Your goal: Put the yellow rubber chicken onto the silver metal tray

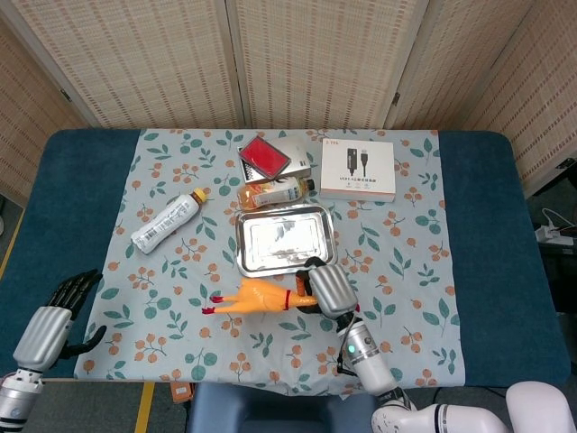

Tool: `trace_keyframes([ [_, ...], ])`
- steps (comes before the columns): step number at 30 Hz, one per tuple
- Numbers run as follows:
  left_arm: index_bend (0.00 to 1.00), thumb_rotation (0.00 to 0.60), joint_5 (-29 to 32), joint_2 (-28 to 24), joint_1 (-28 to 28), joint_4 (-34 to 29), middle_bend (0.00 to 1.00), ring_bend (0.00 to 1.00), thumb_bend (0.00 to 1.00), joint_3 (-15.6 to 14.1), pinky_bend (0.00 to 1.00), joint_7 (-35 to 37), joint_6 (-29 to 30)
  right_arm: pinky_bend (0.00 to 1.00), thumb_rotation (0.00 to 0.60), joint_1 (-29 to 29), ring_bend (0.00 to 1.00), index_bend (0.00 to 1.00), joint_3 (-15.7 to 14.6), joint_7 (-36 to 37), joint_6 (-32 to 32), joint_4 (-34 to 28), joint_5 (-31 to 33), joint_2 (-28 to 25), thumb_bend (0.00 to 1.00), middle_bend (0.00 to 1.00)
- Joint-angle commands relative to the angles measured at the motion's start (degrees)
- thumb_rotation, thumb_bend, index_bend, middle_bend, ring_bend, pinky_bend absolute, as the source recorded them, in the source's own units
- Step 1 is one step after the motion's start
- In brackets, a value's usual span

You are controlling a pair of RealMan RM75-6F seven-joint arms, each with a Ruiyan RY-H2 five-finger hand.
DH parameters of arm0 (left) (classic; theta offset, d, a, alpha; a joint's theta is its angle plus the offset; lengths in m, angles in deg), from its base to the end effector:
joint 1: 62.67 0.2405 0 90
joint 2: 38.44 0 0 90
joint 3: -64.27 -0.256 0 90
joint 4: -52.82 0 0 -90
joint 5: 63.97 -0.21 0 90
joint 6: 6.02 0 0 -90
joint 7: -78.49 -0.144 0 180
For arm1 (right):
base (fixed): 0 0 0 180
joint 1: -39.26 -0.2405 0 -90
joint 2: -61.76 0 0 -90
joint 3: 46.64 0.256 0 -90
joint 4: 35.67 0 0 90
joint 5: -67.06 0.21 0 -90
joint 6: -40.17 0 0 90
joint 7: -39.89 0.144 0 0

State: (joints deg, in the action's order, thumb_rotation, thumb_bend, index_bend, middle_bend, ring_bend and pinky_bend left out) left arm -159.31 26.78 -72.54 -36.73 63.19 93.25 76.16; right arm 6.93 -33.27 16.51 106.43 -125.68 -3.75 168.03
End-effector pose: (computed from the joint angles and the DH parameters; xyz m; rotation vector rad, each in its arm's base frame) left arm -0.2911 0.1904 0.1321 -1.5687 -1.0663 -1.1209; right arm -0.0899 -0.2736 -0.0660 1.6872 -1.1581 1.2359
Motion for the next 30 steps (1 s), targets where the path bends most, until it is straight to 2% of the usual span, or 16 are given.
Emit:
trace_keyframes([
  [1,0.00,0.600,-1.7,-0.8,-3.3,-2.7,0.00,0.00,0.33,-0.2,0.09,2.2,-3.8,1.00,0.600,-1.8,0.88,0.95,1.3,-0.6,-1.4,1.1,1.6,2.2,0.17,0.77],
  [7,0.00,0.600,-2.3,-3.1,-9.0,-8.5,0.00,0.00,0.32,-0.9,0.07,4.6,-12.5,1.00,0.600,-4.8,0.88,0.95,3.0,-3.6,-2.2,3.4,4.1,6.5,0.17,0.77],
  [12,0.00,0.600,-0.1,-3.3,-12.5,-11.5,0.00,0.00,0.31,-0.5,0.06,4.0,-18.3,1.00,0.600,-6.9,0.88,0.95,4.6,-5.5,-2.4,5.6,6.0,9.5,0.17,0.77],
  [22,0.00,0.600,7.4,1.7,-15.6,-12.0,0.00,0.00,0.32,2.2,0.06,-3.4,-22.9,1.00,0.600,-9.7,0.88,0.95,6.2,-6.7,-2.0,8.4,8.1,14.0,0.17,0.78],
  [30,0.00,0.600,11.0,4.3,-17.4,-11.0,0.00,0.00,0.31,2.9,0.06,-4.7,-25.6,1.00,0.600,-11.4,0.88,0.96,7.7,-8.2,-1.1,8.8,9.3,16.3,0.17,0.78],
])
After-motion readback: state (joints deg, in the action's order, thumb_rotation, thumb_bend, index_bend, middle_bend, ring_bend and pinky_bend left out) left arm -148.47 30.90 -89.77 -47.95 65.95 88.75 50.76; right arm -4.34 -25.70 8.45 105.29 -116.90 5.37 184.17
